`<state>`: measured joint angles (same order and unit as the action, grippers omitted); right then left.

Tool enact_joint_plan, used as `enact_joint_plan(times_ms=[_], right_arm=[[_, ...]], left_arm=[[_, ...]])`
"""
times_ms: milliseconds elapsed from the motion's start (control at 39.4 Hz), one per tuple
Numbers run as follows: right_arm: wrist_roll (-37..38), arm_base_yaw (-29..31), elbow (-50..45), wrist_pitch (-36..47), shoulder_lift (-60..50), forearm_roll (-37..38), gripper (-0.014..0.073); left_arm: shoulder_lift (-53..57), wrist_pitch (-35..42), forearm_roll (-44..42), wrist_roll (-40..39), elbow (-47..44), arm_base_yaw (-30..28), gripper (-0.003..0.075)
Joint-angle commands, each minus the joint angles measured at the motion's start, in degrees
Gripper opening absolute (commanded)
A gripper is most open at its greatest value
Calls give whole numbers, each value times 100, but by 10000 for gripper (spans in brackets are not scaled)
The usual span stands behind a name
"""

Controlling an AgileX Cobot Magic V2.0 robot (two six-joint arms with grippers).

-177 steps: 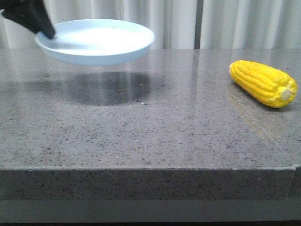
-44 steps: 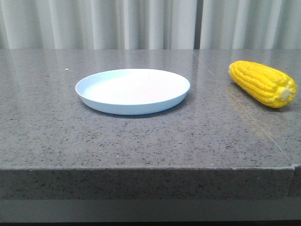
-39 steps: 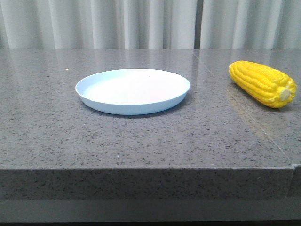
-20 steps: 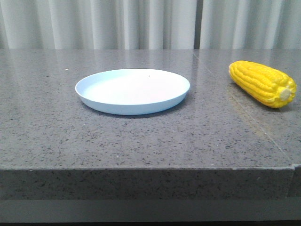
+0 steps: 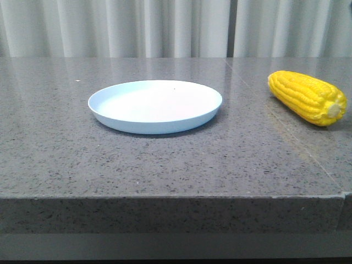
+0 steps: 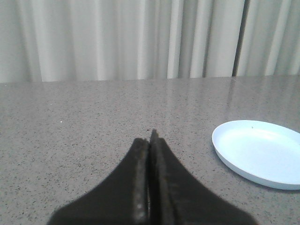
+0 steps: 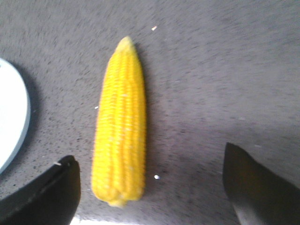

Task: Place corn on plate with both arms
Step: 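Lower the right gripper over the yellow corn cob and close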

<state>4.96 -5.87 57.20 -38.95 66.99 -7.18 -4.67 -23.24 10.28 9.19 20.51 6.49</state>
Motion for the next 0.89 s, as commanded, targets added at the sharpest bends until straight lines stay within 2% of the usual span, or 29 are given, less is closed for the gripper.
enact_joint_plan(times_ms=[0, 280, 534, 610, 813, 864], right_arm=[[-59, -231, 490, 176, 517, -137, 640], [-59, -284, 1203, 107, 1794, -386, 640], [-59, -284, 1393, -266, 2304, -403, 626], [-59, -284, 1405, -389, 2304, -403, 556], [-59, -284, 1456, -521, 2304, -452, 214], [-59, -284, 1456, -521, 2304, -462, 153]], left_arm=[[-65, 470, 21, -14, 145, 35, -20], [-65, 470, 21, -14, 145, 35, -20], [-65, 470, 21, -14, 145, 35, -20], [-65, 470, 21, -14, 145, 35, -20], [-65, 470, 21, -14, 145, 35, -20], [-65, 470, 21, -14, 145, 35, -20]])
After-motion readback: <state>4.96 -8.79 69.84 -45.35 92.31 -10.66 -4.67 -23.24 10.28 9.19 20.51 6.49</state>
